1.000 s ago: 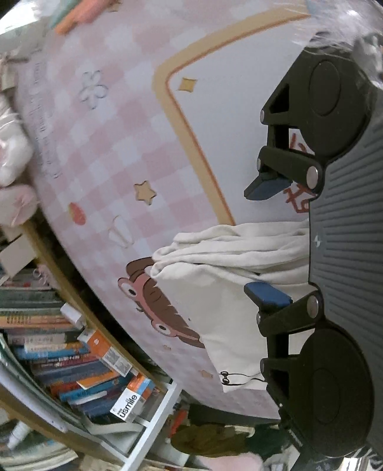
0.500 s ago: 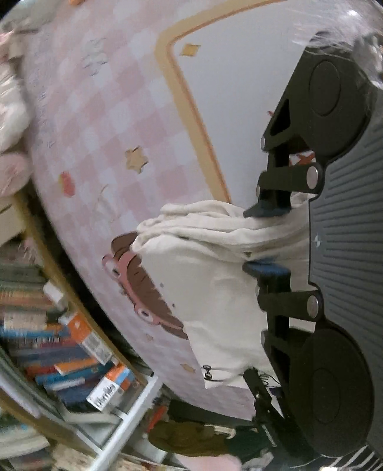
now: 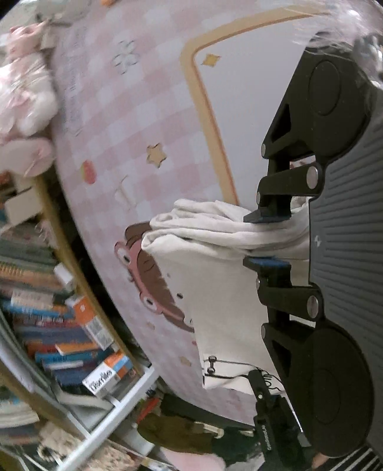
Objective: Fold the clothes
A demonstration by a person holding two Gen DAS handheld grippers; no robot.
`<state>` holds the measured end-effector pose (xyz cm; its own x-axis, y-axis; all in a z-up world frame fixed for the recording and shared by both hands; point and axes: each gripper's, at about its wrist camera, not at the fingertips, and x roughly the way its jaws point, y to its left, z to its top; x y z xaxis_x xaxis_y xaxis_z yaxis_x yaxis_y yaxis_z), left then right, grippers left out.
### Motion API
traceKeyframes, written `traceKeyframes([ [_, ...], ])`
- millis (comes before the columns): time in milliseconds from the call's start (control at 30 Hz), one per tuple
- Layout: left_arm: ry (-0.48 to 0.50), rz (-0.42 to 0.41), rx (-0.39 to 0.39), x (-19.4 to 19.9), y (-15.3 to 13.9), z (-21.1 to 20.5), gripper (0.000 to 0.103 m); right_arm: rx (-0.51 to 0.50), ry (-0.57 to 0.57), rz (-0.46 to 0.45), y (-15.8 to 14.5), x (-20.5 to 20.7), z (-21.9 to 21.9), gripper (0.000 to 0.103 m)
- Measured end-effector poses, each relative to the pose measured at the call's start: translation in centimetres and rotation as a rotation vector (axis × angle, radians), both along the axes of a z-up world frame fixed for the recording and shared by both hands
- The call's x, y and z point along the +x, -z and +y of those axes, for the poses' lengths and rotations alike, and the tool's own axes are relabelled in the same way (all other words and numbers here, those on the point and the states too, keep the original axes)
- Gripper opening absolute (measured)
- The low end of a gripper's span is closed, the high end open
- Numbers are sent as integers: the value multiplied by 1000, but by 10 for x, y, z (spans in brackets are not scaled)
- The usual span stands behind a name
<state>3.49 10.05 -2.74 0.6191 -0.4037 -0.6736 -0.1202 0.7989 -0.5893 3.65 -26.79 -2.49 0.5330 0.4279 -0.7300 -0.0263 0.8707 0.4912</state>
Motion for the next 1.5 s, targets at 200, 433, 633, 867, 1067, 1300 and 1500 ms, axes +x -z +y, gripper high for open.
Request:
traceKeyframes([
  [200, -8, 26, -5, 3, 9, 4, 36, 45, 50, 62, 11, 4, -11, 42],
  [433, -13, 19, -31, 4, 14, 6, 38, 56, 40, 65, 15, 8, -9, 45],
  [633, 0, -2, 18, 2, 8, -3, 16, -16, -36, 6, 6, 8, 10, 22],
  [867, 51, -38, 83, -11, -7, -11, 15, -63, -92, -47, -4, -7, 12, 20],
  [1067, 45, -3, 32, -16, -2, -5, 16, 21, -37, 37, 5, -12, 0, 20],
  [1300, 42, 36, -1, -33, 3, -5, 18, 21, -44, 76, 5, -30, -6, 21],
  [1500, 31, 53, -14, -35, 11, -2, 27, 35, -18, 96, 12, -32, -13, 34],
])
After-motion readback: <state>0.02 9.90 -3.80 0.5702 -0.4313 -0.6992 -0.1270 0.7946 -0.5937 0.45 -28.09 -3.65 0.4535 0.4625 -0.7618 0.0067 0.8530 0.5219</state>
